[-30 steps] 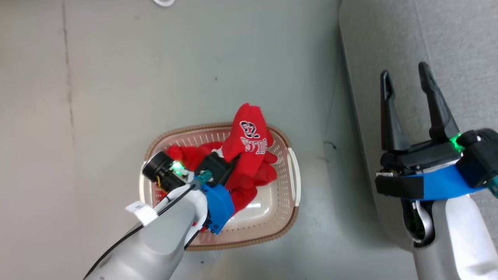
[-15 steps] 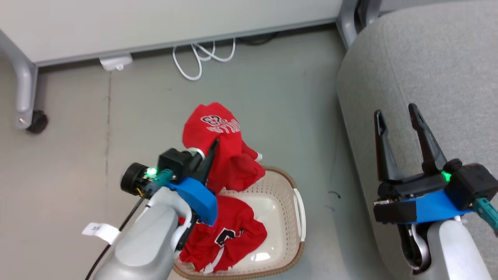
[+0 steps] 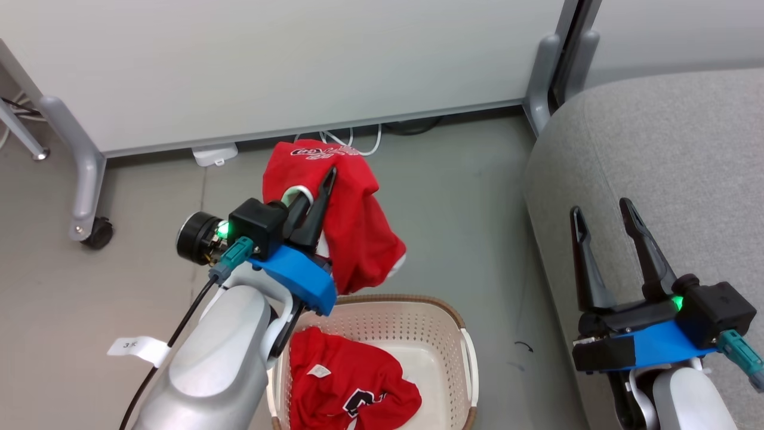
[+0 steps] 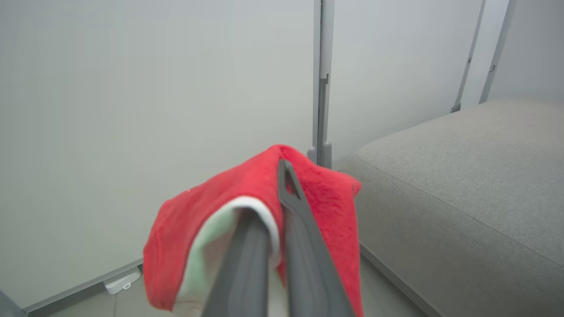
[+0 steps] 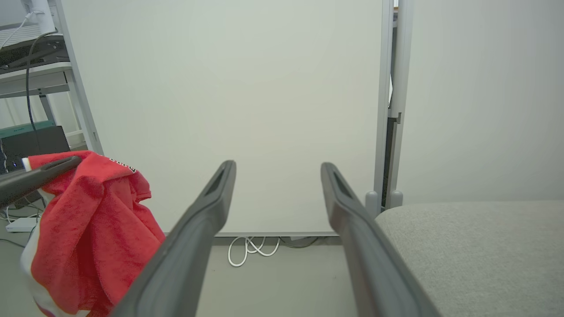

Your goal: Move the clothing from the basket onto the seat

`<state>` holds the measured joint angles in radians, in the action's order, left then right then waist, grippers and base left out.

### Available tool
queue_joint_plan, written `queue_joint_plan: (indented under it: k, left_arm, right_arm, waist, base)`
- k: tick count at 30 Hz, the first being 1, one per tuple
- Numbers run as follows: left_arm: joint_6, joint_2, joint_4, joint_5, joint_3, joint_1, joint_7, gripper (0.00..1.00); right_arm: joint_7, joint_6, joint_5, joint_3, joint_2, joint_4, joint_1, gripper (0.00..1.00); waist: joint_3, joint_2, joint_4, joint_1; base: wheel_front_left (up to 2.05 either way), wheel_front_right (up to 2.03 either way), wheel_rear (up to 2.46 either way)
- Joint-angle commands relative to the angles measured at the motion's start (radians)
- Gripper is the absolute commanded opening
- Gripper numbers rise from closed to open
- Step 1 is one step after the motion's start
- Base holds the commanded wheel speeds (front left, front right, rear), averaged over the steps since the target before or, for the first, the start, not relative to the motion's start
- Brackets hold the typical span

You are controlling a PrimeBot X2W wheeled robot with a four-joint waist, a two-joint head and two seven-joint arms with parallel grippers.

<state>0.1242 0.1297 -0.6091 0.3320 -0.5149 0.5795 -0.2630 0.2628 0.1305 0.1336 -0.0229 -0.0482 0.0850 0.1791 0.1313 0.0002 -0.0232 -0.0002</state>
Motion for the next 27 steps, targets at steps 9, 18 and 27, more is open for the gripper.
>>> queue_joint_plan:
  k: [9,18,27]
  left_arm:
    - [0.006,-0.012,0.096,0.055,-0.074,0.061,-0.003,0.00]
    - [0.006,-0.014,0.156,0.116,-0.151,0.091,0.020,0.00]
    - [0.006,-0.014,0.199,0.164,-0.191,0.106,0.059,0.00]
  right_arm:
    - [0.003,0.000,0.012,0.000,-0.004,0.010,-0.056,1.00]
    - [0.003,0.000,0.016,0.002,-0.004,0.004,-0.082,1.00]
    - [0.003,0.000,0.012,-0.032,-0.004,-0.008,-0.081,1.00]
  waist:
    - [-0.066,-0.0002,0.019,0.0002]
    - [-0.088,-0.0002,0.036,0.0002]
    - [-0.100,-0.0002,0.044,0.0002]
  base:
    - [0.00,0.00,0.00]
    - [0.00,0.00,0.00]
    - [0.00,0.00,0.00]
